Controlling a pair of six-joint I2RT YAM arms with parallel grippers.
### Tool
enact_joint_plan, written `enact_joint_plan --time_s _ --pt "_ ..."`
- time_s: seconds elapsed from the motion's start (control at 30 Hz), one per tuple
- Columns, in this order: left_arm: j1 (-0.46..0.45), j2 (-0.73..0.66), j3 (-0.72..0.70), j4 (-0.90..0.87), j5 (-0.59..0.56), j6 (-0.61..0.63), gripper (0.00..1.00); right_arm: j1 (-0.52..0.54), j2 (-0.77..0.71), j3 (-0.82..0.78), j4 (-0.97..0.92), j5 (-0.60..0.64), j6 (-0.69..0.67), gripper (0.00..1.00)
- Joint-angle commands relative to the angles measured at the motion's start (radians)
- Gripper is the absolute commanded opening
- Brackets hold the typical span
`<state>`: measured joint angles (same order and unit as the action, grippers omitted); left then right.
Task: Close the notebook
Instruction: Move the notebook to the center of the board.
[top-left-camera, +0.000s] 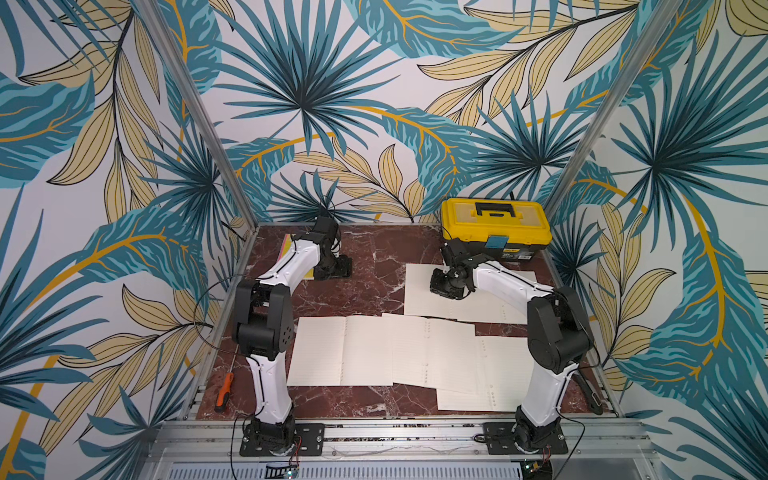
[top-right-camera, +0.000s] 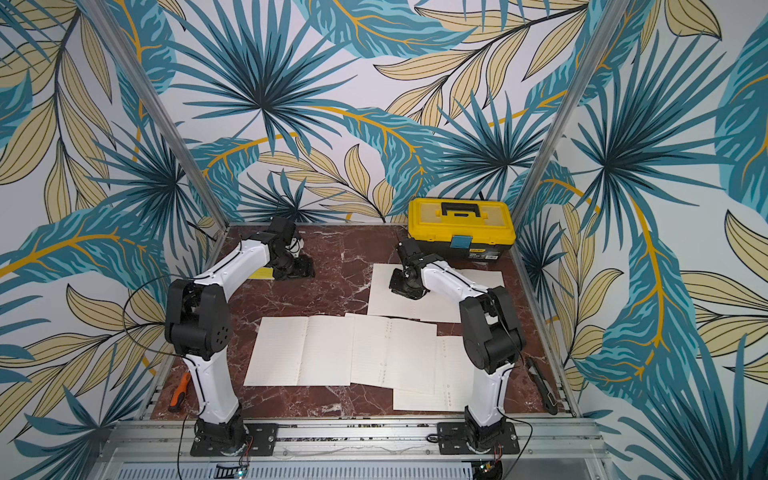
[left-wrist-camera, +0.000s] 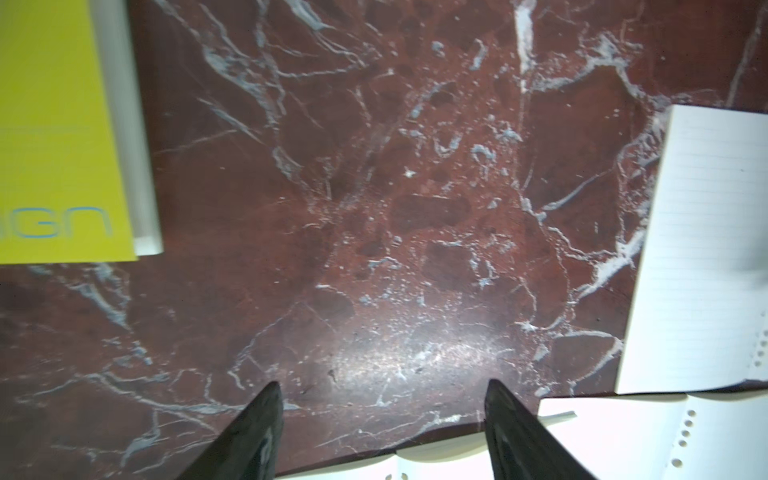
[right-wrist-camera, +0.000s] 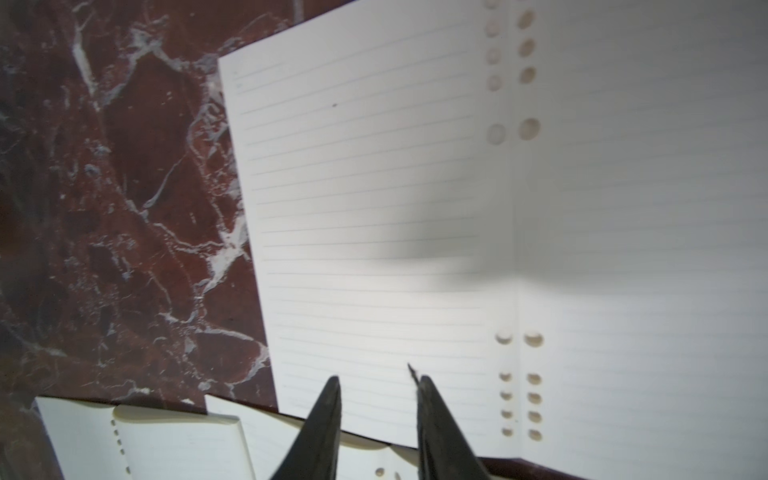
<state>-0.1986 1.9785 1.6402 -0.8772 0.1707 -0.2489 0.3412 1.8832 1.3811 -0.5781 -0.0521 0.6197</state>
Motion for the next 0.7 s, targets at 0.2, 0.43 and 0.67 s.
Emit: enact_joint_plan --time_s 0.2,0.43,0.67 --pt "-0.099 0.040 0.030 0.112 0.154 -0.073 0.78 -0.156 -0.087 -0.033 -0.154 0.145 -0.042 0.39" --pt "-0.169 0.099 0.091 0.142 0.210 -0.114 0.78 -0.233 -0.055 -0.012 -0.193 0.165 -0.062 0.47" --pt "-0.212 0.136 0.111 0.159 0.216 -0.150 0.78 -0.237 -0.047 -0.034 -0.134 0.020 -0.108 0.45"
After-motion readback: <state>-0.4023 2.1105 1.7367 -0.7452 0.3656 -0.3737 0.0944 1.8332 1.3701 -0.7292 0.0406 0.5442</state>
